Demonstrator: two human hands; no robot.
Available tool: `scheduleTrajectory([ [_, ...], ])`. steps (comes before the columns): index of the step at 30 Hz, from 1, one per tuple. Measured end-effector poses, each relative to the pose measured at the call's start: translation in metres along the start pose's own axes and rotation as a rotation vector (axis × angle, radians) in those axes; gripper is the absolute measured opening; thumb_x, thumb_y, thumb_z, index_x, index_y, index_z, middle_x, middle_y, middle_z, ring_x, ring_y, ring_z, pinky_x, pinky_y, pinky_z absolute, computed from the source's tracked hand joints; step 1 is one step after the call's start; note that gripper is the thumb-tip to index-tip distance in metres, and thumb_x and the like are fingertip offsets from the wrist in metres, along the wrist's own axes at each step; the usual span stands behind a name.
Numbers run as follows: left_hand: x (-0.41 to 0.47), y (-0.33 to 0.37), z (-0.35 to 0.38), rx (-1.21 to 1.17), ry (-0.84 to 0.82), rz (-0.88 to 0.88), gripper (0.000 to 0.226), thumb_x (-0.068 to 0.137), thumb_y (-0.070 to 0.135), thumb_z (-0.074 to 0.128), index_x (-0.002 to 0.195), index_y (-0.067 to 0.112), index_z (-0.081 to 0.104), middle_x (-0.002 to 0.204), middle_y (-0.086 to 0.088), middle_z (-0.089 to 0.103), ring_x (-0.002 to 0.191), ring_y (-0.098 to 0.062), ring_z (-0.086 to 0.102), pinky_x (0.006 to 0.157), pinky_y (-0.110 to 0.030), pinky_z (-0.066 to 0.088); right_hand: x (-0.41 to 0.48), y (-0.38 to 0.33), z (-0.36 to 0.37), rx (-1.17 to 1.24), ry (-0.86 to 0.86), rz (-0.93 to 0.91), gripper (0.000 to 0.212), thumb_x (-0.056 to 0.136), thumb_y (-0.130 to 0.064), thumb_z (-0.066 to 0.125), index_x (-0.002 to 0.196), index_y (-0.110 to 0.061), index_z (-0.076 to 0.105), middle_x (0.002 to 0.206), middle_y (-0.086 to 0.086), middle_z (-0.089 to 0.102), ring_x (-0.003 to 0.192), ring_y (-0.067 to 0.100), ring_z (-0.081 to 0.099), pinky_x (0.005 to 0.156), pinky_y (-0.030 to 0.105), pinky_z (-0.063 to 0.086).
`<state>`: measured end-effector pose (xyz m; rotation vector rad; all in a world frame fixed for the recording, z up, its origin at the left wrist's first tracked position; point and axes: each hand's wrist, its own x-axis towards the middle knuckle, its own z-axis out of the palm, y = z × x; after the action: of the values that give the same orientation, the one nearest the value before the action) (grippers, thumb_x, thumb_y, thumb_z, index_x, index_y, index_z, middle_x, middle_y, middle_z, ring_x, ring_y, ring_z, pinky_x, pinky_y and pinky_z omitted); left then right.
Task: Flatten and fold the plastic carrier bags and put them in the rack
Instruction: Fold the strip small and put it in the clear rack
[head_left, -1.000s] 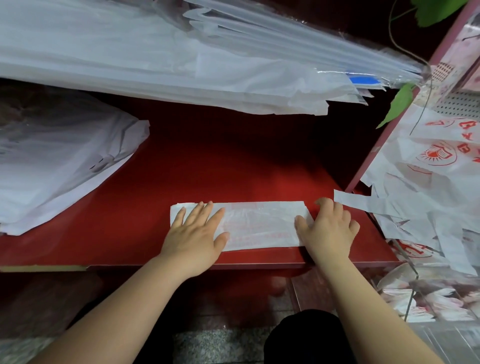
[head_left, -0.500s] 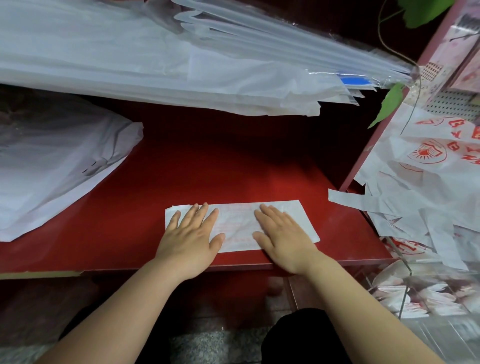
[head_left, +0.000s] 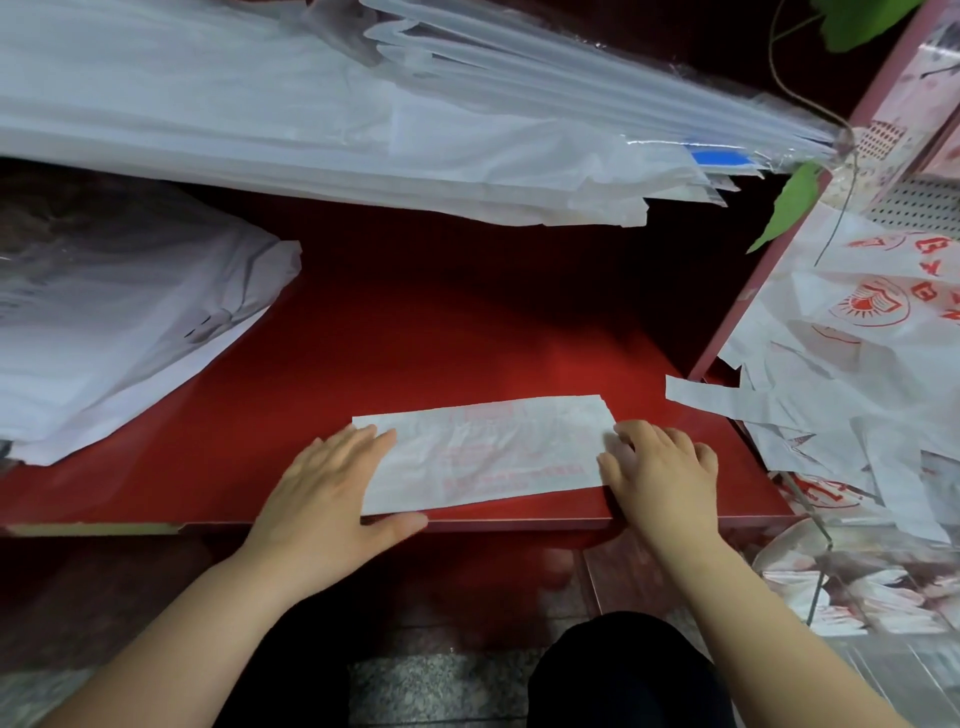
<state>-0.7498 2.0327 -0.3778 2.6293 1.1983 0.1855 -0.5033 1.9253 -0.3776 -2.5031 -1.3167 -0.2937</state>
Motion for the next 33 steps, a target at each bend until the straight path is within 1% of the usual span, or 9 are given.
scheduleTrajectory([
  [3,-0.012,-0.007,0.002,0.054,0.043,0.147,0.11,0.053,0.089,0.012,0.145,0.028,0.01,0.148,0.009,0.018,0.138,-0.005,0.006,0.109,-0.017,0.006,0.012,-0.004,-0.001,-0.026,-0.007,-0.03,0.027,0.092,-0.024,0.047,0.116,-0.016,0.057,0.113,0.0,0.06,0.116,0.023,0.043,0.093,0.032,0.013],
  [5,-0.018,-0.013,0.007,0.085,0.122,0.267,0.074,0.068,0.059,0.054,0.13,0.022,0.04,0.126,-0.003,0.057,0.122,-0.011,0.035,0.102,-0.02,0.029,0.023,-0.007,0.0,-0.026,-0.022,-0.063,0.028,0.092,-0.025,0.047,0.117,-0.018,0.057,0.115,-0.001,0.061,0.117,0.022,0.043,0.092,0.031,0.015],
  [7,-0.021,-0.019,0.018,0.059,0.267,0.404,0.068,0.058,0.031,0.081,0.116,0.02,0.047,0.109,-0.005,0.067,0.107,-0.013,0.043,0.089,-0.027,0.032,0.036,-0.011,0.003,0.005,-0.065,-0.106,0.029,0.092,-0.023,0.047,0.119,-0.017,0.057,0.117,0.0,0.061,0.117,0.023,0.043,0.093,0.031,0.02],
  [12,-0.015,-0.019,0.024,0.081,0.506,0.514,0.04,0.069,0.012,0.04,0.107,0.019,0.048,0.096,0.003,0.062,0.089,-0.014,0.046,0.076,-0.027,0.034,0.059,-0.024,0.012,0.008,-0.034,-0.188,0.035,0.098,-0.023,0.038,0.128,-0.01,0.05,0.137,0.008,0.047,0.126,0.026,0.039,0.101,0.031,0.021],
  [14,-0.012,-0.018,0.027,0.073,0.545,0.525,0.04,0.069,0.009,0.038,0.105,0.019,0.05,0.09,0.003,0.061,0.083,-0.014,0.046,0.073,-0.027,0.034,0.052,-0.033,0.013,0.102,0.004,-0.206,0.037,0.097,-0.019,0.04,0.131,-0.008,0.048,0.143,0.011,0.039,0.13,0.029,0.036,0.106,0.034,0.021],
  [19,-0.006,-0.001,0.031,0.042,0.592,0.509,0.038,0.067,0.006,0.038,0.081,0.01,0.074,0.067,-0.001,0.062,0.072,-0.015,0.039,0.068,-0.024,0.03,-0.007,-0.041,0.017,0.411,0.039,-0.524,0.053,0.069,-0.009,0.032,0.117,-0.006,0.056,0.123,0.022,0.056,0.113,0.034,0.054,0.1,0.036,0.036],
  [23,-0.009,0.023,0.035,-0.003,0.657,0.475,0.032,0.065,0.008,0.042,0.071,0.012,0.073,0.061,0.0,0.056,0.068,-0.015,0.035,0.064,-0.023,0.028,-0.049,-0.03,0.022,0.424,-0.07,-0.585,0.06,0.062,-0.016,0.036,0.121,-0.02,0.044,0.131,0.006,0.052,0.124,0.013,0.038,0.112,0.025,0.012],
  [29,-0.017,0.047,0.046,-0.052,0.591,0.509,0.019,0.063,0.016,0.059,0.075,0.016,0.074,0.092,-0.005,0.07,0.097,-0.016,0.049,0.089,-0.031,0.035,-0.048,-0.02,0.035,0.515,0.138,-0.518,0.025,0.079,-0.023,0.05,0.096,-0.014,0.067,0.105,0.005,0.069,0.111,0.013,0.05,0.103,0.028,0.025],
  [33,-0.02,0.029,0.043,-0.159,0.431,0.497,0.031,0.062,0.019,0.059,0.09,0.017,0.074,0.095,0.002,0.071,0.1,-0.006,0.052,0.102,-0.018,0.025,-0.047,-0.015,0.033,0.579,0.137,-0.474,0.027,0.081,-0.02,0.049,0.087,-0.008,0.072,0.101,0.005,0.071,0.11,0.013,0.05,0.106,0.017,0.023],
])
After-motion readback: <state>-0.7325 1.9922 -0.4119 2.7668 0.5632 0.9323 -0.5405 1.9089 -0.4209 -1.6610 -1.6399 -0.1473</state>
